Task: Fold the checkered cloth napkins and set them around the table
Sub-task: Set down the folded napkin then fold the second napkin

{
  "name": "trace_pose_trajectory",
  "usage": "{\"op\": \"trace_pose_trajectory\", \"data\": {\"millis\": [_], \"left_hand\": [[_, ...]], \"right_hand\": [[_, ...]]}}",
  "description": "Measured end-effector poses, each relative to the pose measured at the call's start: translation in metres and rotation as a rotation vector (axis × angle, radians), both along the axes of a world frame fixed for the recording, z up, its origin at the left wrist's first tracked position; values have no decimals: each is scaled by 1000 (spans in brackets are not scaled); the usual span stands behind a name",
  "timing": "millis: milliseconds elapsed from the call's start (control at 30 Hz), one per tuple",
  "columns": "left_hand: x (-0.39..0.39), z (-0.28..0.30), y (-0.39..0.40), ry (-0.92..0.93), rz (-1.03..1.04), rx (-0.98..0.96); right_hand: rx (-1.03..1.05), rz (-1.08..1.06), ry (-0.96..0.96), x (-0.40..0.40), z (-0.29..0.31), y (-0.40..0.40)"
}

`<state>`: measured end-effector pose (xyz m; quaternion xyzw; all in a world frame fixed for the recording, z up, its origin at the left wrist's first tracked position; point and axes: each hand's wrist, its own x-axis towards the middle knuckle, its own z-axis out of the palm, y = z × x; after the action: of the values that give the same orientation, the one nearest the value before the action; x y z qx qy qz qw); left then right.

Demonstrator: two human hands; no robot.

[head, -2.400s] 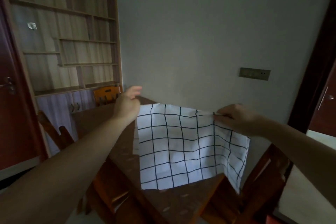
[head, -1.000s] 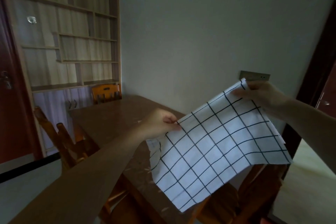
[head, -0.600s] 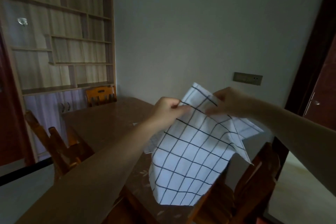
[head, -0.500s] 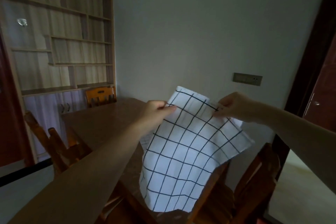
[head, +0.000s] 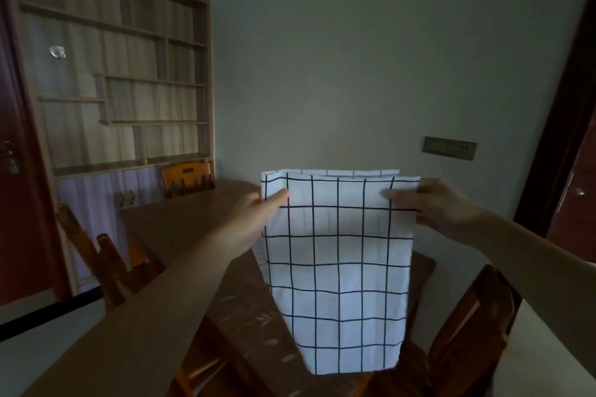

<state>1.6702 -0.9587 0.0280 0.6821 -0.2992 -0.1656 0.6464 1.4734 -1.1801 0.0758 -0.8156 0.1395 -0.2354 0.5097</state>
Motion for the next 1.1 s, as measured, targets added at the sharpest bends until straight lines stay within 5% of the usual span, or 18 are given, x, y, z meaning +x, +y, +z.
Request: {"op": "trace_pose_trajectory", "data": {"millis": [200,500,1100], "left_hand": [[3,0,1,97,11,-208],[3,5,11,145,-106,-215],[11,-5,6,230,-3,-310]], "right_hand": [[14,37,-121,8,0,7],[122,21,-229,14,2,10],[121,-51,-283,16,8,12]]}}
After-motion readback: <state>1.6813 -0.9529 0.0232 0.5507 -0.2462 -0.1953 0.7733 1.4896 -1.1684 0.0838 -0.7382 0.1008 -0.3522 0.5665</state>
